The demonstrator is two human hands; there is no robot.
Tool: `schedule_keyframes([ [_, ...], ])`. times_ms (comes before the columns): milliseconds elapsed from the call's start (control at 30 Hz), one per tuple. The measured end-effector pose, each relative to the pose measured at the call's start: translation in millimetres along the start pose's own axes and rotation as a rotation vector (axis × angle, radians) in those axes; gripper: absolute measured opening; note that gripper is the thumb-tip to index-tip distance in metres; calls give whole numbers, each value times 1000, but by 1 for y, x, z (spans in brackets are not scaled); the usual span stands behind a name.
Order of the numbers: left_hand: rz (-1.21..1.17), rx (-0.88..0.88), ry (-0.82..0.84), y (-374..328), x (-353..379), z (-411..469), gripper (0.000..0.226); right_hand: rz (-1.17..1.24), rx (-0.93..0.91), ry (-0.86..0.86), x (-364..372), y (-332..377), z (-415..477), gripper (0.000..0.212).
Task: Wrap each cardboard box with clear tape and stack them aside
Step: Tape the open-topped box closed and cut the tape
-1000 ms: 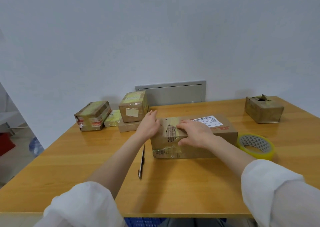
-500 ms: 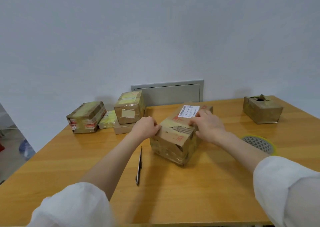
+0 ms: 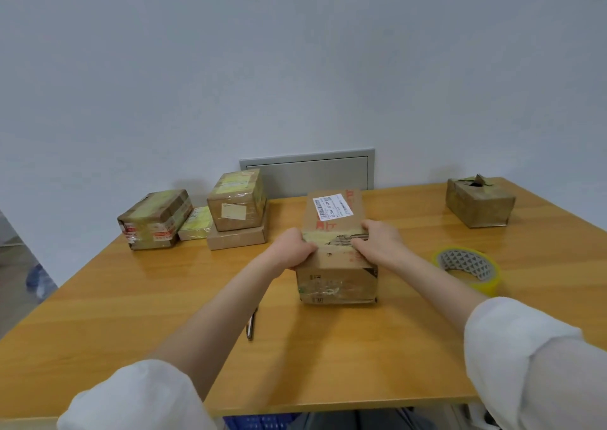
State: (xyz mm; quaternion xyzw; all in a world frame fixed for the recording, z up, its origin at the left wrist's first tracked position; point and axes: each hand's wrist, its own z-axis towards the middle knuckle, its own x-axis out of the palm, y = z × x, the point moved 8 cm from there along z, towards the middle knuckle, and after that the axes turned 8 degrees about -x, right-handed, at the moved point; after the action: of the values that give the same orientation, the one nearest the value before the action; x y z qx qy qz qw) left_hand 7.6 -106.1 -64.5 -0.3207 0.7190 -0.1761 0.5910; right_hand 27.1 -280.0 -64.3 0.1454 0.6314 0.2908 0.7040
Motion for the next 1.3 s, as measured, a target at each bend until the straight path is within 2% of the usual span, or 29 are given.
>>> schedule_keyframes([
  [167,51,31,-31,-1,1,-16,9,18,-38,35,2,4,-10,31],
  [233,212,112,-111,-8,1,-22,16,10,-55,43,0,8,-13,32],
  [267,251,178,-166,-13,0,-24,29,-2,-59,30,-5,9,-15,33],
  [367,260,335,-285,-28,1,-32,53,-267,17,-70,-41,-9,-26,38],
  [467,329,371,-309,-39,11,-34,50,-533,173,47,-61,-44,-47,25],
  [600,382,353,-260,-48,32,-30,43,-608,324,236,-54,-84,-73,42],
  [700,440,365,-265,-46,37,-31,55,-649,272,186,-48,-99,-74,22],
  [767,452,381,-235,-40,34,-32,72,-606,234,131,-50,-99,-69,19],
  [833,399,394,-171,-33,29,-31,84,-467,192,80,-56,-93,-61,29],
  [900,359,407,-101,-28,25,-30,87,-301,135,35,-66,-81,-50,35],
  [1000,393,410,-71,-25,22,-28,88,-130,-10,3,-82,-53,-35,10],
  [1067,381,415,-54,-25,21,-25,87,14,-107,-7,-90,-32,-31,17],
  [1133,243,421,-67,-34,12,-24,86,136,-184,2,-94,-14,-30,21],
  [1233,-206,397,-110,-56,-10,-27,84,188,-276,2,-91,9,-27,17],
  [1300,-332,388,-78,-71,-13,-30,82,190,-318,-19,-89,19,-22,16],
])
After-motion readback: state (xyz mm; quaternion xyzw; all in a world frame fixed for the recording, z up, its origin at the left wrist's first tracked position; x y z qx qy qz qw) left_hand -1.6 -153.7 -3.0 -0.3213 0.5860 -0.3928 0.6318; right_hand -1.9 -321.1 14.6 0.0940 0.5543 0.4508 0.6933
